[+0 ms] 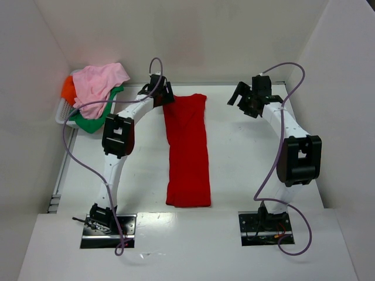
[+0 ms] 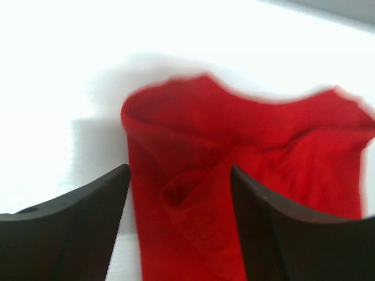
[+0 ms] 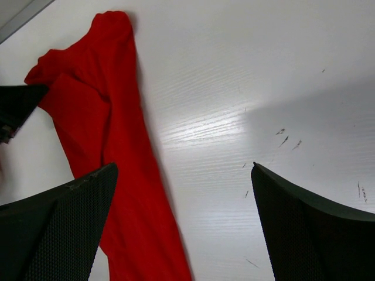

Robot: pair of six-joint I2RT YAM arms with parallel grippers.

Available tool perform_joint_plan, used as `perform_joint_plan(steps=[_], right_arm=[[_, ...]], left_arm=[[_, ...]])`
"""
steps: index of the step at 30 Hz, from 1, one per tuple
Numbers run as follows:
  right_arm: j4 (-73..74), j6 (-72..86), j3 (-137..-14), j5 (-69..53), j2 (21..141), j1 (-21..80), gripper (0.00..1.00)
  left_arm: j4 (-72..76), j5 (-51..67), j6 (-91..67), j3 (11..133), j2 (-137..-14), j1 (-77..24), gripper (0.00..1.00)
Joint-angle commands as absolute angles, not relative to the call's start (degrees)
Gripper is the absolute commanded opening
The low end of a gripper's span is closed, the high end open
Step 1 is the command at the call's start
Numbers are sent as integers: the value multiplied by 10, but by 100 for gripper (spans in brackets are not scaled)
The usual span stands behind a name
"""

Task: Fold and stack the t-shirts
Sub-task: Rotate the tshirt 90 degrees

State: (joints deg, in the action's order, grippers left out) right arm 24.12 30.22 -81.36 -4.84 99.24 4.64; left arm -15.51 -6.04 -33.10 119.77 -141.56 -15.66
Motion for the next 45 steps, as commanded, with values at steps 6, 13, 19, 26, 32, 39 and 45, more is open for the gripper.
perform_joint_plan(steps=[6,13,19,26,32,39,45], right_arm=[[234,302,-806,-64,972,51,100],[242,263,-779,-118,977,51,100],[243,277,-664,-143,925,99,100],[254,295,-597,-156,875,177,100],[254,339,-506,-144,781,214,100],[243,421,-392,-132,653,280,100],[265,485,-332,-132,574,352,97]], left_arm=[[-194,-69,-303,1317,-1436,-151,88],[-229,-45,-263,1219,-1334,-146,95],[-184,62,-296,860,-1063,-156,98],[-257,177,-330,692,-899,-188,98],[-301,225,-352,577,-784,-240,97],[-313,253,-402,456,-694,-305,95],[-326,259,-445,405,-634,-352,95]])
